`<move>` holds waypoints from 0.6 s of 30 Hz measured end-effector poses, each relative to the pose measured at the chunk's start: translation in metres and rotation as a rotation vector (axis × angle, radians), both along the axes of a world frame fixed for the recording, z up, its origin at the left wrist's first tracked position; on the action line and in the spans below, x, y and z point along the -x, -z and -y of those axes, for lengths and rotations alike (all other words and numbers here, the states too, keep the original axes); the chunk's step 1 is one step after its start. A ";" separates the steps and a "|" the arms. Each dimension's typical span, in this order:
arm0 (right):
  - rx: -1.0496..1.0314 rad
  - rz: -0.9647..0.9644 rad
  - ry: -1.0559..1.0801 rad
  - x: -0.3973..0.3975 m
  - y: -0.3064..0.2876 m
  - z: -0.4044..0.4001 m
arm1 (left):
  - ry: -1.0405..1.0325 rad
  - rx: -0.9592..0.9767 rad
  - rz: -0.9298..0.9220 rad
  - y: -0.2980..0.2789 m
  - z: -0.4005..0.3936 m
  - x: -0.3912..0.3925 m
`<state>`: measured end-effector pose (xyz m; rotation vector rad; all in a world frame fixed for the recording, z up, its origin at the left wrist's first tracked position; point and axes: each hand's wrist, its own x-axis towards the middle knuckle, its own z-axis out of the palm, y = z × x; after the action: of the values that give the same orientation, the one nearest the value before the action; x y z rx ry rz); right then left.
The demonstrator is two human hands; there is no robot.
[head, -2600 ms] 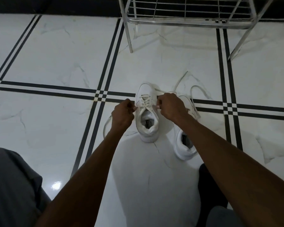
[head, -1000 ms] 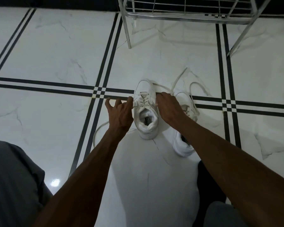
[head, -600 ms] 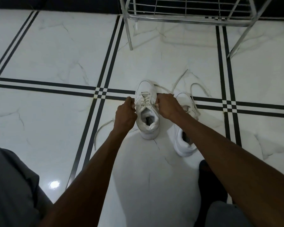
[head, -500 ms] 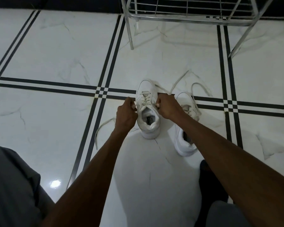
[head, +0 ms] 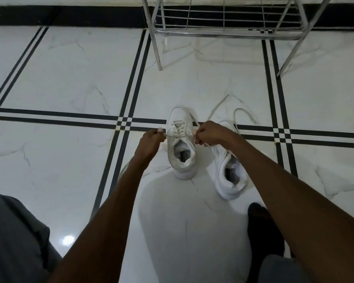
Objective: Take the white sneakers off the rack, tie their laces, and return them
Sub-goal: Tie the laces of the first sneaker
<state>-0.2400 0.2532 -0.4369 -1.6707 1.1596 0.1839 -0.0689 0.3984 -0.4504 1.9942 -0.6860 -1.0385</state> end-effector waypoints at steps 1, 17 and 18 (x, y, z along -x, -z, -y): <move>-0.035 0.035 0.031 0.001 -0.005 0.002 | -0.032 0.040 -0.078 -0.006 0.003 -0.002; -0.169 0.623 0.305 -0.027 -0.014 -0.001 | -0.023 0.316 -0.121 -0.025 0.033 0.003; -0.126 0.588 0.271 -0.027 -0.014 -0.001 | 0.003 0.311 -0.082 -0.025 0.032 0.003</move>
<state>-0.2127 0.2543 -0.4234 -1.3102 0.8849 -0.3774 -0.0717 0.3659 -0.4259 1.6745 -0.7564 -0.9457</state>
